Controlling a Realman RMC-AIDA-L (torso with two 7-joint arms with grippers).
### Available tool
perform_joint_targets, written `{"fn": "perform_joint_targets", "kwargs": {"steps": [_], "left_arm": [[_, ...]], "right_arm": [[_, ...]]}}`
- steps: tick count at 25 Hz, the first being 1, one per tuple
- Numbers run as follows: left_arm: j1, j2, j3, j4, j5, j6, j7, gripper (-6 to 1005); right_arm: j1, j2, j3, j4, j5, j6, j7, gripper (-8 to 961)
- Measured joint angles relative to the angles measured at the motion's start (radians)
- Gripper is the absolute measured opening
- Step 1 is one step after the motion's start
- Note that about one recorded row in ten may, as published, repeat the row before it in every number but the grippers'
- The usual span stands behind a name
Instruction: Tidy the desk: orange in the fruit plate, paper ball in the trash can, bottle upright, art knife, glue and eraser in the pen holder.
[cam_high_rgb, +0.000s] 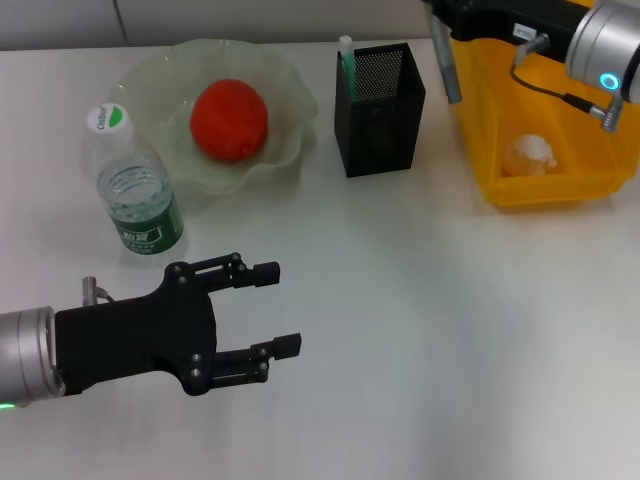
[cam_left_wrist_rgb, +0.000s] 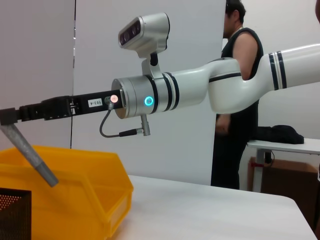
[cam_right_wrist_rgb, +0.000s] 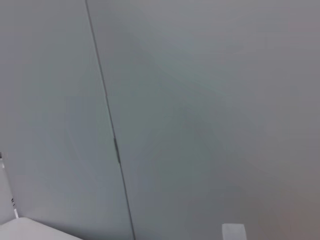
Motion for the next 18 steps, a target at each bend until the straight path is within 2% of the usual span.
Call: {"fn": "perform_joint_targets", "kwargs": {"steps": [5,14,18], "left_arm": [[-0.001,-0.001,0.001,-0.001,0.0,-0.003,0.0,732],[-0.001,-0.002,0.001,-0.002,0.0,-0.005,0.001,732],[-0.001,-0.002,0.001,-0.002,0.0,-0.005,0.002,732]], "right_arm": [[0.017,0.001,-0.02,0.008,-0.001,-0.002,-0.038,137],[0.132,0.002,-0.027,0.174,-0.002,-0.038,-0.134,132],[0.159,0.002,-0.027,0.21,-0.002,-0.055,-0.165,131]]}}
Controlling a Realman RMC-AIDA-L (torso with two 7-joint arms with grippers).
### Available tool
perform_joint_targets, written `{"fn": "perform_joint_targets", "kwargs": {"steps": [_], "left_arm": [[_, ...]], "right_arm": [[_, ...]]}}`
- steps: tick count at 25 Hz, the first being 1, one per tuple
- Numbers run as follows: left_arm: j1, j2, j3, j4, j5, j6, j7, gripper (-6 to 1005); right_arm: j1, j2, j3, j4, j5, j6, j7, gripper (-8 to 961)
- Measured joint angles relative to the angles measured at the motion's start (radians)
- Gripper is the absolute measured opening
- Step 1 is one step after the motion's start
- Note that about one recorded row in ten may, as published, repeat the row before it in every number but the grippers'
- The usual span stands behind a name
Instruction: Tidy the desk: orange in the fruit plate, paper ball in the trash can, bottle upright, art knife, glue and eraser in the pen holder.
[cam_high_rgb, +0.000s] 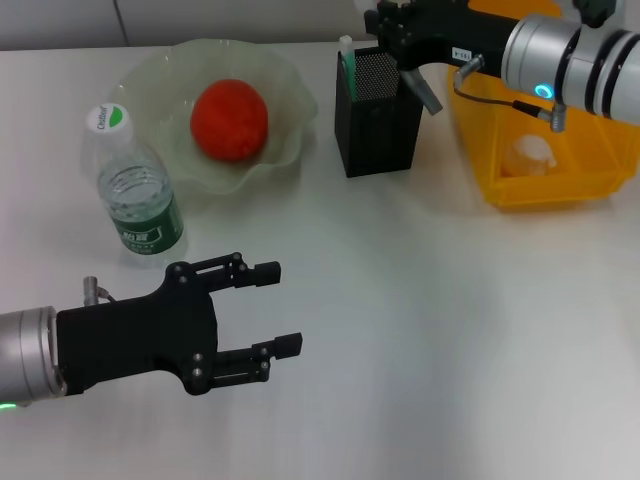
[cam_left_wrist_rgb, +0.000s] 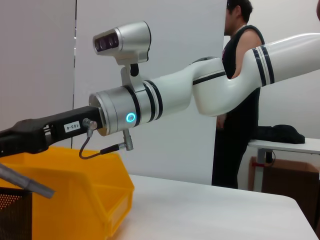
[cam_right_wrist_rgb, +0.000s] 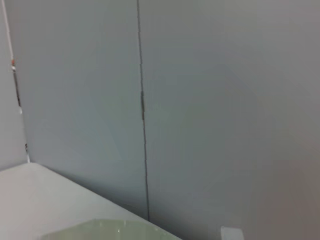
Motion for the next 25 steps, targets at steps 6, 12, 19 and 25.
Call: {"fn": "perform_joint_targets", "kwargs": {"steps": [6,12,19,25], "left_arm": [[0.0,0.0,-0.001,0.0,0.0,-0.001,0.0,732],[-0.004,0.0,0.001,-0.007,0.0,-0.015,0.0,732],[-0.006,0.002,0.001,-0.014,0.0,-0.015,0.001,732],[-0.004,0.002,-0.002,-0.014,0.0,-0.015,0.001,731]], "right_arm": [[0.011,0.001,-0.001,0.006,0.0,-0.02,-0.005,130],[0.043,0.001,-0.023,0.034,0.0,-0.052,-0.016,129],[0.054,0.005,-0.122,0.052,0.008,-0.146,-0.03,127],[0.041,0.005,-0.123,0.05,0.041,-0.142,-0.023,125]]}}
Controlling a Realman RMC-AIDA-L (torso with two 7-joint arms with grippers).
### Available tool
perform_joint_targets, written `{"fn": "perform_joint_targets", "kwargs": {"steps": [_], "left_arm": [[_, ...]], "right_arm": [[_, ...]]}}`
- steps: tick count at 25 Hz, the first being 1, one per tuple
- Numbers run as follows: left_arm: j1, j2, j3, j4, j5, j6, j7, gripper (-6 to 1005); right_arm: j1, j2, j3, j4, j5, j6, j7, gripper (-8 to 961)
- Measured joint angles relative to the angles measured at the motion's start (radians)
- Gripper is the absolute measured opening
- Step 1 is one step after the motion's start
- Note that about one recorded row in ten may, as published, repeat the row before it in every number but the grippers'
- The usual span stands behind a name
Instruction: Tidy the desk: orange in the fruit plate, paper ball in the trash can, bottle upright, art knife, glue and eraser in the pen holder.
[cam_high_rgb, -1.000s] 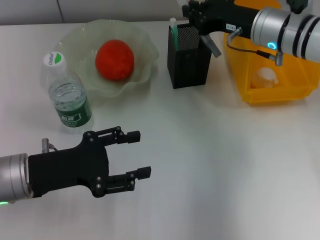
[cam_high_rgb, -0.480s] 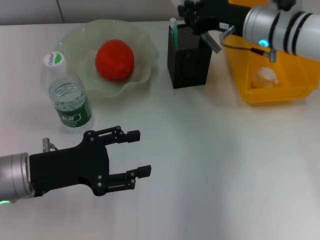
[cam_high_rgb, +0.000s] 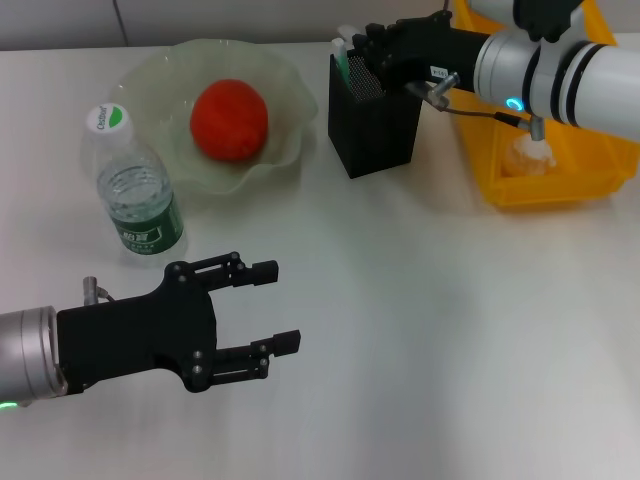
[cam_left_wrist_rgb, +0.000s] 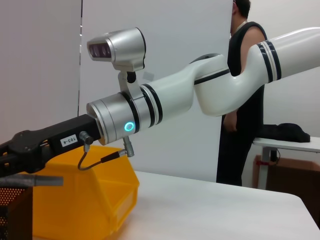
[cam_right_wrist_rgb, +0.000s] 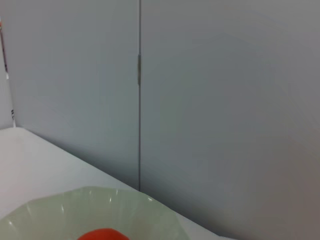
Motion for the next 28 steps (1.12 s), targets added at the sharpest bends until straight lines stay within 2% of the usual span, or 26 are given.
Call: {"fn": "perform_joint_targets", "kwargs": {"steps": [3,7,10,13,19,22,25,28], "left_arm": [[0.001,0.001,-0.001,0.0,0.0,0.0,0.0,731],[0.002,0.001,-0.002,0.0,0.0,0.004,0.0,731],[0.002,0.002,-0.003,0.0,0.0,0.006,0.0,731],[0.005,0.003,-0.005,0.0,0.0,0.007,0.0,731],[0.013,0.012,-0.007,0.005,0.0,0.026,-0.004,731],[0.019,0.02,-0.013,0.009,0.0,0.047,-0.009,731],[0.02,0.033,-0.021,0.005,0.0,0.06,-0.017,731],[0.02,0.045,-0.022,0.002,0.0,0.065,-0.028,731]], "right_arm": [[-0.017,0.0,-0.001,-0.011,0.013,0.002,0.004,124],[-0.068,0.001,-0.002,-0.074,0.014,0.028,0.025,208],[-0.141,0.001,-0.002,-0.153,0.031,0.089,0.038,270],[-0.252,-0.002,-0.002,-0.243,0.061,0.176,0.042,367],[-0.524,-0.008,0.007,-0.438,0.066,0.422,0.038,596],[-0.614,-0.015,0.032,-0.468,0.03,0.564,0.028,711],[-0.65,-0.02,0.113,-0.452,-0.088,0.726,-0.004,775],[-0.657,-0.019,0.198,-0.374,-0.193,0.881,-0.127,817]]}}
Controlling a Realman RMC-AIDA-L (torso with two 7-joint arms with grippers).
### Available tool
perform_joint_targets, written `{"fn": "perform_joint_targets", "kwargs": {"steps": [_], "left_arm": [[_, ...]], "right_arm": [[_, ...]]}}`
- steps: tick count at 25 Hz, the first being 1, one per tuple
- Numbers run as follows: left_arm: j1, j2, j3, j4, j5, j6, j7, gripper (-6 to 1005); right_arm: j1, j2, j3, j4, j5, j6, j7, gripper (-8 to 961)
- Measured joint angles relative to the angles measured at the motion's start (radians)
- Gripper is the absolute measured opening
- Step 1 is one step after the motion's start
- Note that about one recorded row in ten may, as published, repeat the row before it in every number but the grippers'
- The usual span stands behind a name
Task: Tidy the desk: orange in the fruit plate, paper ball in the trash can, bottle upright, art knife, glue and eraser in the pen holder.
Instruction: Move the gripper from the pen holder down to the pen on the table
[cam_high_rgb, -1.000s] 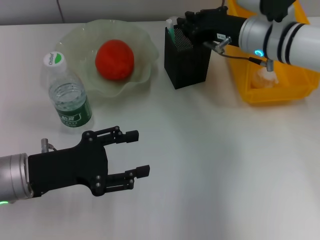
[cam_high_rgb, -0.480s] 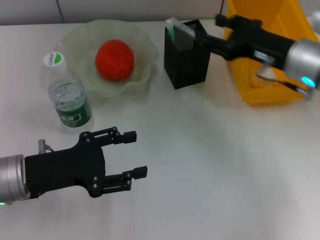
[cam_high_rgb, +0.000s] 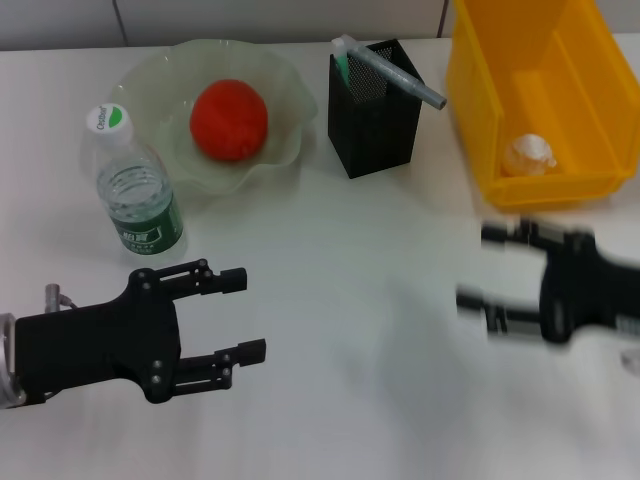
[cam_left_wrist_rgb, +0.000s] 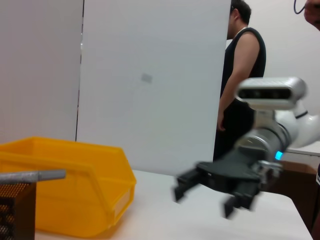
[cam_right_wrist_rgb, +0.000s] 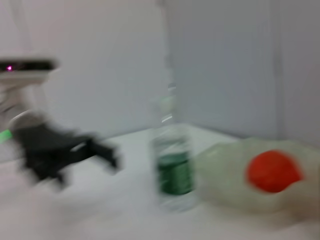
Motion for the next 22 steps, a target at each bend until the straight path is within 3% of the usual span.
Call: {"fn": "perform_joint_targets", "kwargs": {"steps": [4,8,14,19,22], "left_arm": [[0.01,0.006,-0.007,0.0,0.0,0.012,-0.004,731],[0.012,0.007,-0.013,-0.001,0.0,0.022,-0.004,731],[0.013,0.007,-0.012,0.002,0.001,0.024,-0.016,731],[0.013,-0.001,-0.014,-0.002,0.019,0.023,-0.016,731],[0.009,-0.005,-0.015,0.001,0.026,0.022,-0.016,731]], "right_arm": [[0.002,0.001,0.039,0.104,-0.029,0.052,-0.12,814],[0.015,0.012,0.124,0.135,0.002,0.039,-0.114,810],[0.115,0.008,0.203,-0.022,0.086,-0.102,0.197,805],[0.233,0.008,0.197,-0.285,-0.143,-0.295,0.539,798],[0.38,0.003,0.195,-0.388,-0.417,-0.323,0.81,788]]}}
